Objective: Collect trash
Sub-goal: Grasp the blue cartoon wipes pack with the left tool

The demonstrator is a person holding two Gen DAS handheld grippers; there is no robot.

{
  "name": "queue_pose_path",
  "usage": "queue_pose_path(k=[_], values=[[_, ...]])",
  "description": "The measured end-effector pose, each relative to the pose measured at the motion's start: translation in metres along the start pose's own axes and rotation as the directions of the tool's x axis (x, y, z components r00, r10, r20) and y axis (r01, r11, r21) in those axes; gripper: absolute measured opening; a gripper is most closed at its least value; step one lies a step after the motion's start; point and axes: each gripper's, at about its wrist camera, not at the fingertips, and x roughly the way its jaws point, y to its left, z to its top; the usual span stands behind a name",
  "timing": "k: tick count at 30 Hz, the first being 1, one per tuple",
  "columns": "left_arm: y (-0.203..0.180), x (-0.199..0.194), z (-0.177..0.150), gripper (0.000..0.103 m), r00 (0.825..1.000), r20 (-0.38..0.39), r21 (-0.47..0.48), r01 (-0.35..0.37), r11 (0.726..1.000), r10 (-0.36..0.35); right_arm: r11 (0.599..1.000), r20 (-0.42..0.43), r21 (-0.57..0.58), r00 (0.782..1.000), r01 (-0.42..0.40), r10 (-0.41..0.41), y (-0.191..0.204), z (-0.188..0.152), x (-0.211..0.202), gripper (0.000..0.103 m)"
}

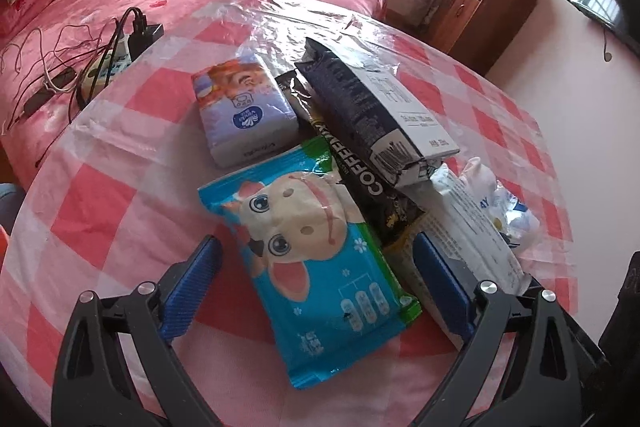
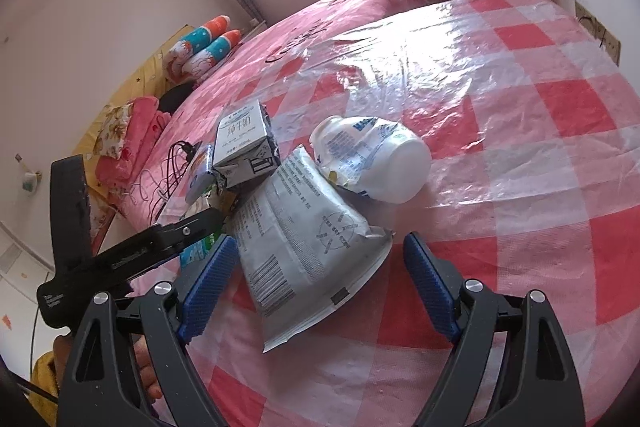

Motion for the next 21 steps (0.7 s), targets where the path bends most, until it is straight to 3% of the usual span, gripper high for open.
queue_pose_path(k=[2,6,9,15,19,21], values=[[-0.001,0.0,0.0,0.094,1.0,0.006,0.002,-0.012,1.0,0.012,1.0,-0.011,-0.012,1.0,-0.015,0.015,0.003,0.0,0.002,0.085],[-0.002,-0.001,0.001,0.075,0.999,0.014,0.008,-0.032,0.999,0.032,0.999,-0.029,-0.033,0.999,-0.025,0.024,0.006,-0.001,0.004,0.085],[-0.001,-0.002,0.0,0.069,0.999,0.011,-0.001,-0.033,0.999,0.033,0.998,-0.047,-0.035,0.998,-0.049,0.047,0.006,-0.002,0.003,0.085],[0.004,-0.005,0.0,0.059,1.0,0.0,-0.029,-0.014,0.999,0.014,0.992,-0.095,-0.038,0.989,-0.118,0.114,0.005,-0.007,0.0,0.085],[0.007,-0.009,-0.003,0.055,1.0,-0.005,-0.037,-0.012,0.999,0.012,0.973,-0.159,0.0,0.96,-0.232,0.229,0.007,-0.011,0.003,0.085],[0.011,-0.012,-0.004,0.054,1.0,-0.009,-0.042,-0.016,0.999,0.016,0.974,-0.165,-0.042,0.963,-0.223,0.213,0.014,-0.012,0.001,0.085]])
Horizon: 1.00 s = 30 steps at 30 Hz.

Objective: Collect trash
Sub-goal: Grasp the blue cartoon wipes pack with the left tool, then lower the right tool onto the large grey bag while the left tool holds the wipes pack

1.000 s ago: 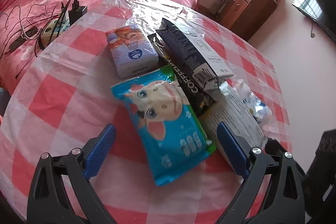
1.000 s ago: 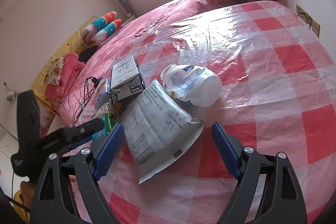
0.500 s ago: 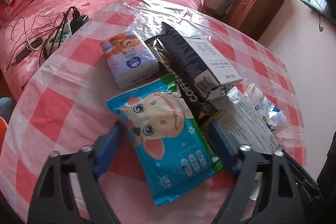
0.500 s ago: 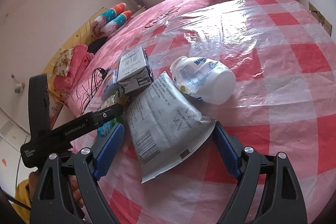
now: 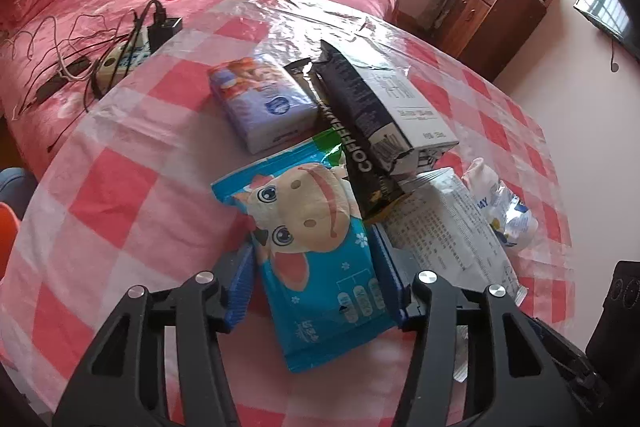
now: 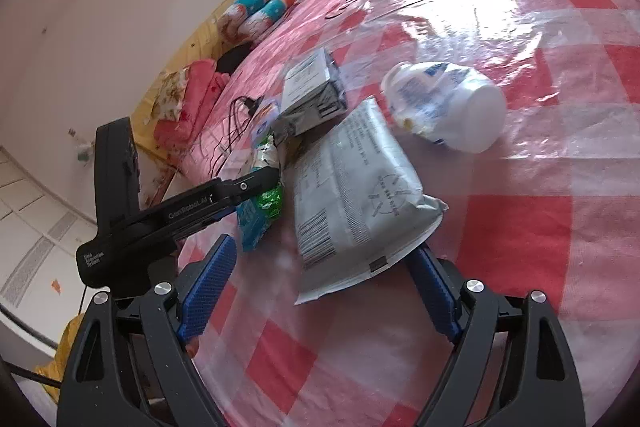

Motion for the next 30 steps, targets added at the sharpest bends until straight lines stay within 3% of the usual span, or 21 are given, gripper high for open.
queue_pose_path(k=[2,6,12,18,25,30], values=[[0.004,-0.003,-0.002,0.054,1.0,-0.005,-0.004,-0.004,1.0,0.004,1.0,0.008,-0.025,1.0,0.003,-0.003,0.007,-0.001,-0.001,0.085],[0.014,-0.009,-0.005,0.054,1.0,-0.016,-0.003,-0.012,1.0,0.012,0.993,0.043,-0.071,0.995,0.097,-0.095,0.014,-0.001,-0.004,0.085],[0.03,-0.016,-0.011,0.053,1.0,-0.022,0.007,0.0,1.0,0.0,0.967,0.092,-0.056,0.965,0.25,-0.245,0.006,0.002,-0.006,0.085],[0.04,-0.021,-0.016,0.053,0.999,-0.029,0.026,0.033,0.999,-0.032,0.97,0.141,-0.056,0.964,0.236,-0.226,0.006,0.008,-0.006,0.085],[0.049,-0.025,-0.022,0.053,0.996,-0.027,0.077,0.092,0.993,-0.09,0.958,0.121,-0.072,0.956,0.277,-0.267,0.007,0.017,0.01,0.087],[0.061,-0.029,-0.024,0.053,0.991,-0.024,0.071,0.133,0.989,-0.131,0.952,0.073,-0.168,0.966,0.256,-0.247,0.021,0.011,0.022,0.088]])
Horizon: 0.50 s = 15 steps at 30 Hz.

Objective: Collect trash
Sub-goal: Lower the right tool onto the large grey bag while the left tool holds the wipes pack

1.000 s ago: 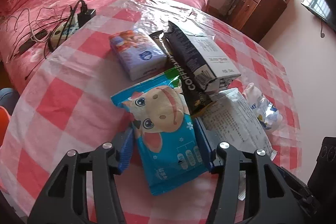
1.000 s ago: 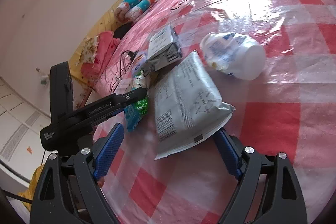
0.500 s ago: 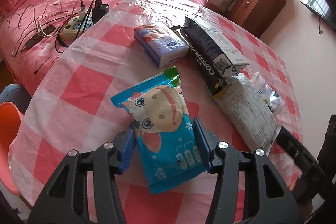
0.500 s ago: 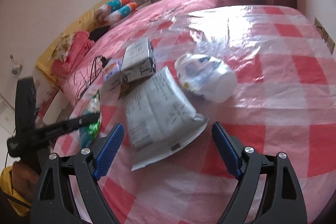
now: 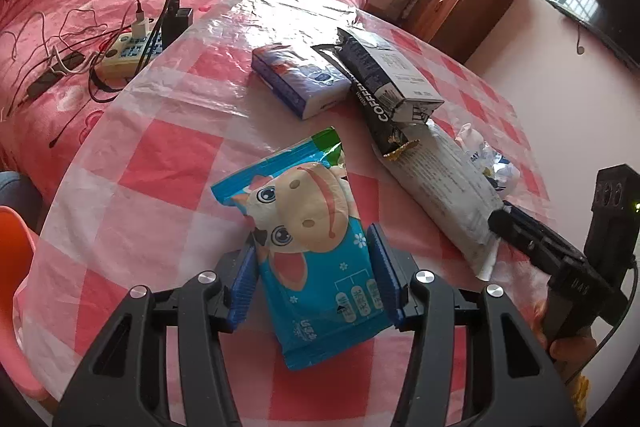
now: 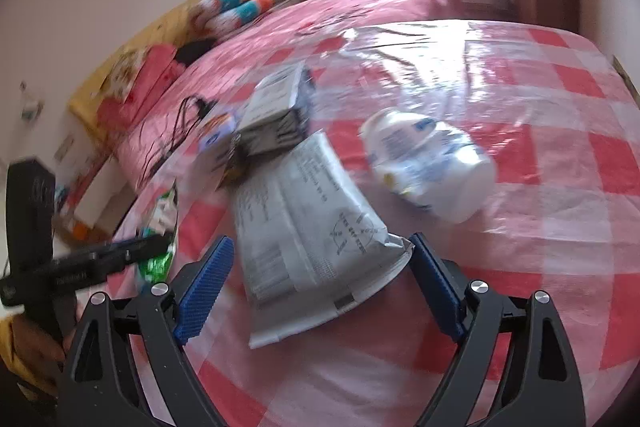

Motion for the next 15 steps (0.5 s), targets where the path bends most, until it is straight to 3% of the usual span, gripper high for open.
queue_pose_path(k=[4,9,15], values=[[0.011,-0.006,-0.003,0.053,1.0,0.006,-0.002,0.021,1.0,-0.021,0.996,-0.04,-0.068,0.998,-0.055,0.053,0.018,-0.009,-0.001,0.088],[0.021,-0.01,-0.005,0.053,0.999,0.012,-0.001,0.045,0.999,-0.045,0.988,-0.014,-0.128,0.996,0.083,-0.085,0.036,-0.01,-0.004,0.088],[0.032,-0.014,-0.006,0.053,0.997,0.014,0.006,0.073,0.997,-0.073,0.985,0.018,-0.122,0.993,0.119,-0.118,0.046,0.0,0.005,0.094]])
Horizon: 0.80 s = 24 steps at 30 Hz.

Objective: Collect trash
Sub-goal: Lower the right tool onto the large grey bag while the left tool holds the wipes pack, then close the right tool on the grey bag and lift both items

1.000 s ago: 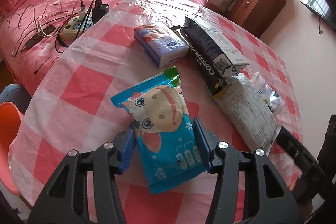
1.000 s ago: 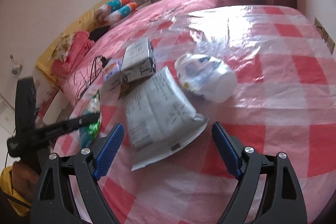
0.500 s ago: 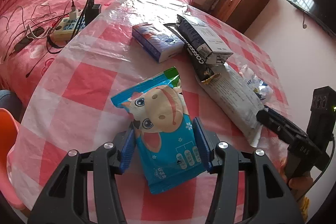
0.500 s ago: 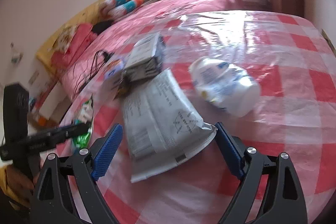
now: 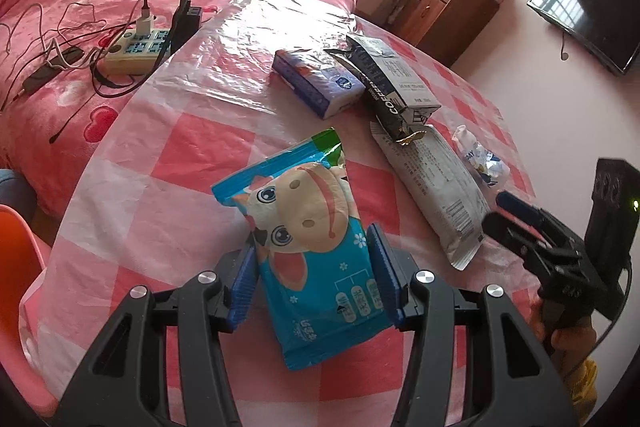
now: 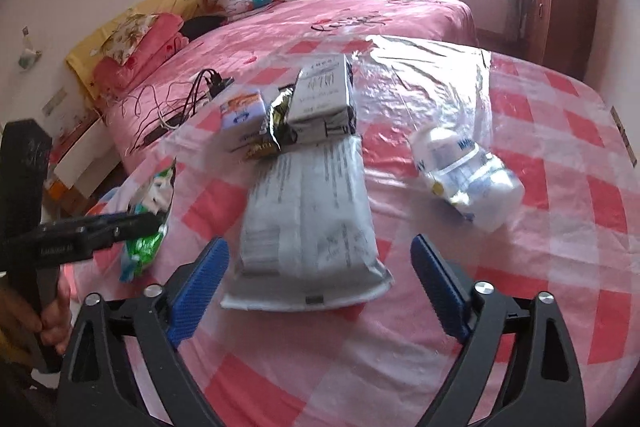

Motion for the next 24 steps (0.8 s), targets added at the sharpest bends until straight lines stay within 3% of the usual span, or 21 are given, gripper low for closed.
queue_pose_path(k=[5,16,18,24], values=[[0.004,-0.002,-0.002,0.053,1.0,0.009,0.004,0.011,1.0,-0.011,1.0,-0.047,0.001,0.999,0.005,-0.005,0.01,0.005,0.021,0.094],[0.011,-0.006,-0.005,0.053,0.999,0.023,0.004,0.037,0.999,-0.037,0.992,-0.097,-0.036,0.988,0.118,-0.121,0.025,0.011,0.046,0.094],[0.013,-0.007,-0.006,0.053,0.999,0.026,0.0,0.041,0.999,-0.041,0.988,-0.094,-0.05,0.984,0.148,-0.152,0.029,0.01,0.046,0.089],[0.02,-0.011,-0.009,0.053,0.998,0.038,-0.015,0.054,0.998,-0.053,0.989,-0.077,-0.028,0.987,0.142,-0.144,0.028,0.005,0.041,0.08]])
